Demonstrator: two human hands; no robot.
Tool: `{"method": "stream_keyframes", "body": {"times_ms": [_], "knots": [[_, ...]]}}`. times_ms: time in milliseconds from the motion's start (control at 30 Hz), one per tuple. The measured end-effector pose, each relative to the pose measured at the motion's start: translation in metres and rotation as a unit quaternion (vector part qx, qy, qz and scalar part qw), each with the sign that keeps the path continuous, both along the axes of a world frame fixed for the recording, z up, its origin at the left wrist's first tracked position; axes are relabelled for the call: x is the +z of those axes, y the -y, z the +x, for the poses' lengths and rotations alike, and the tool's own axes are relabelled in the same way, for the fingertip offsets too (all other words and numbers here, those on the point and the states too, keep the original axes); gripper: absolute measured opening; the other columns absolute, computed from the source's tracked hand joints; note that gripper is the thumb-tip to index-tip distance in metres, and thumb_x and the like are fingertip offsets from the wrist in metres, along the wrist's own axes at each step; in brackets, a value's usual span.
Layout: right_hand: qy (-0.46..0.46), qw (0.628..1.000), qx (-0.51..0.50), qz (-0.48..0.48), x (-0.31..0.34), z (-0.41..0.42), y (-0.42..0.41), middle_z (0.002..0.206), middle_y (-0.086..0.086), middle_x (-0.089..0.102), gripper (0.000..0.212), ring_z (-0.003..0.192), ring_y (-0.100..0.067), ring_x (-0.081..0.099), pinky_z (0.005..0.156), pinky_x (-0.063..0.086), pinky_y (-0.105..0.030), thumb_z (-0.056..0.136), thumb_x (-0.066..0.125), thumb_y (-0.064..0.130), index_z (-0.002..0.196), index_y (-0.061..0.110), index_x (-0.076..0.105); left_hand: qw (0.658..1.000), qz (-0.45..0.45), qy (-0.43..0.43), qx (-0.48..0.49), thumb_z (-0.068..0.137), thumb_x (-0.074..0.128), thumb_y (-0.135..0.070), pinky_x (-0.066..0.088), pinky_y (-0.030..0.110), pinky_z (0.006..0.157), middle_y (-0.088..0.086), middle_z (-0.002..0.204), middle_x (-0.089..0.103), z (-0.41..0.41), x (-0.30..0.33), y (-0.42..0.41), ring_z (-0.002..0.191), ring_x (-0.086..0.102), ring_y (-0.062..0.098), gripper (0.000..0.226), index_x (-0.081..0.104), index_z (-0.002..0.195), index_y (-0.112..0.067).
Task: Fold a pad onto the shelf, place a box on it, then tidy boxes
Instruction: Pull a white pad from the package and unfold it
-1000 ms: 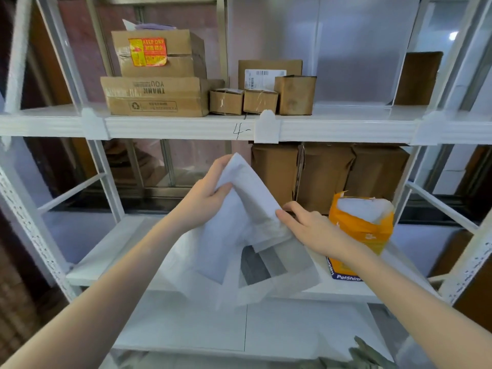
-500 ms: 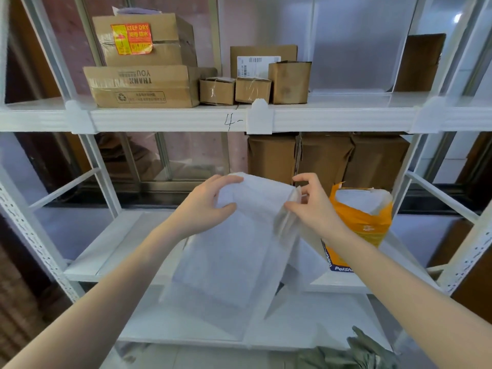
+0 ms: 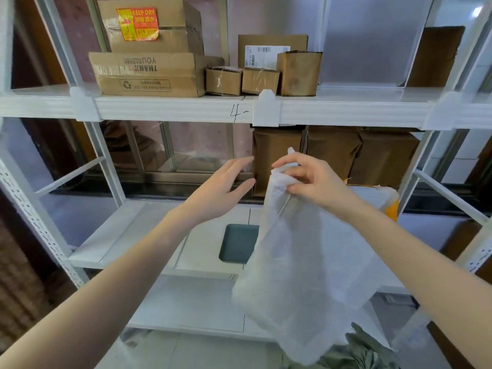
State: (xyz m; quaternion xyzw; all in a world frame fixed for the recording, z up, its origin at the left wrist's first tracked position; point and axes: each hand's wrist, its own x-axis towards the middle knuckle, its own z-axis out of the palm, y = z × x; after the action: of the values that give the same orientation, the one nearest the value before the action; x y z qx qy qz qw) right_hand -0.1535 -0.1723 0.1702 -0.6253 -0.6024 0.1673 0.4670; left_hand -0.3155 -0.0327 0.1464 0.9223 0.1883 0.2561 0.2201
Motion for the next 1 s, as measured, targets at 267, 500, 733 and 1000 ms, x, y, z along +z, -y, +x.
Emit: {"method": "stream_keyframes", "body": {"times_ms": [267,500,733,1000], "knots": [[0.043,0.998,0.033,-0.031,0.014,-0.001,0.009,0.074,-0.004,0.067,0.040,0.068,0.001,0.057,0.067,0.042,-0.007,0.080,0.049,-0.017,0.102,0.012,0.063,0.987,0.100,-0.022,-0.124,0.091,0.050,-0.039,0.029,0.040,0.112,0.000,0.141,0.049,0.014,0.010,0.002,0.136,0.037,0.019,0.036,0.060,0.116,-0.015],[0.178,0.975,-0.129,0.006,0.020,0.015,0.011,0.091,0.002,0.054,0.024,0.070,-0.009,0.054,0.061,0.037,-0.002,0.075,0.072,0.007,0.095,0.018,0.066,0.995,0.097,0.009,-0.003,0.079,0.063,-0.052,0.049,0.040,0.072,-0.004,0.081,0.067,0.006,0.021,0.006,0.083,0.060,0.020,0.023,0.057,0.077,-0.029],[0.259,0.951,-0.165,0.043,0.020,0.012,0.013,0.097,-0.002,0.066,0.004,0.096,-0.017,0.054,0.087,0.040,-0.029,0.079,0.071,0.014,0.076,0.014,0.069,0.977,0.200,0.025,0.074,0.081,0.053,-0.061,0.039,0.030,0.059,-0.003,0.070,0.063,0.004,0.032,0.011,0.070,0.055,0.020,0.036,0.057,0.074,-0.027],[0.188,0.974,-0.128,0.008,0.027,0.008,0.013,0.080,-0.009,0.068,0.011,0.080,-0.023,0.059,0.067,0.042,-0.032,0.091,0.051,0.009,0.084,0.017,0.053,0.988,0.134,0.046,-0.065,0.082,0.069,-0.019,0.033,0.008,0.086,-0.005,0.116,0.059,-0.001,0.037,0.005,0.106,0.052,0.009,0.017,0.057,0.086,-0.008]]}}
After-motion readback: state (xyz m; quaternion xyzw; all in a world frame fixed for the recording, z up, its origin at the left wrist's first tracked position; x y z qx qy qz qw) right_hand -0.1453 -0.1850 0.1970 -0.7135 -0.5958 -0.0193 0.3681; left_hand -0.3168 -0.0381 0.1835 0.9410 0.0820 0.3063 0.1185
